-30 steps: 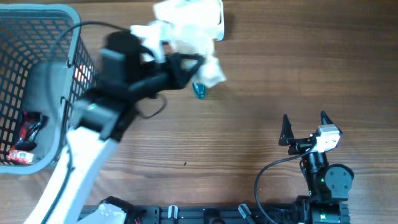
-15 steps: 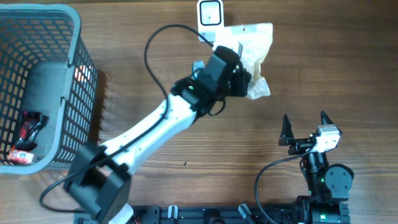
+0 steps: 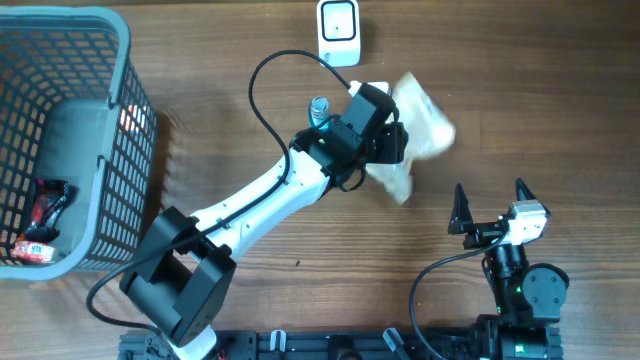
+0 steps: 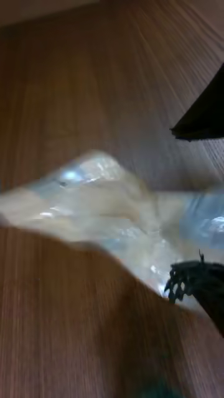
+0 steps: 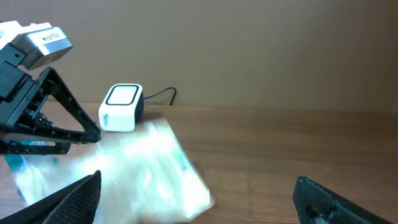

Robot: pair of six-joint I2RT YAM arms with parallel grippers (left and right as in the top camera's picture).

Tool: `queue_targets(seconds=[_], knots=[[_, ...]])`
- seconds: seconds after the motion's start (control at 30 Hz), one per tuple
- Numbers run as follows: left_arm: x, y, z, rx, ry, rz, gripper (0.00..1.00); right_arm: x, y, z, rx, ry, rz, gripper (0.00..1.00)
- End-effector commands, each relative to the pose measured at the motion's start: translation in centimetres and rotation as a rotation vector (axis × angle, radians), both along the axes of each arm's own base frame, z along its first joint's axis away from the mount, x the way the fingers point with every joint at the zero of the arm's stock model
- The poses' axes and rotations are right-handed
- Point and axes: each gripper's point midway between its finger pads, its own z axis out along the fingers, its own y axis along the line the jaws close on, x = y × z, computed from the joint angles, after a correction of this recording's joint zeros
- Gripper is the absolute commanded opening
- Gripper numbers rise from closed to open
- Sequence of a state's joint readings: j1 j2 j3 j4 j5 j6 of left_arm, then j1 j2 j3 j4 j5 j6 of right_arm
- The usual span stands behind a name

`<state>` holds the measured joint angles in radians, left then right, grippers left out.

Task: Scan the item barcode
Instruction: 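Release the clear bag onto the table right of the bottle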

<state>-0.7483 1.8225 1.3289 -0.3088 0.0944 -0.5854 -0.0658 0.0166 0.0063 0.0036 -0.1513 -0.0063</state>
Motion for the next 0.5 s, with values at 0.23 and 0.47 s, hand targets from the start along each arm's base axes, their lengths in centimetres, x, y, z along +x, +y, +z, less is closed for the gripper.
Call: queue_targets(seconds=[0.23, 0.47], knots=[[0.7, -0.5, 8.7, -0.143, -0.147, -0.013, 0.68, 0.0, -0.1, 0.2, -0.018, -0.010, -0.006, 1.00], [-1.1, 4.0, 18.3, -0.153, -0.347, -0.008, 0.68, 0.0, -0.1, 0.2, -0.017, -0.010, -0.006, 1.00]])
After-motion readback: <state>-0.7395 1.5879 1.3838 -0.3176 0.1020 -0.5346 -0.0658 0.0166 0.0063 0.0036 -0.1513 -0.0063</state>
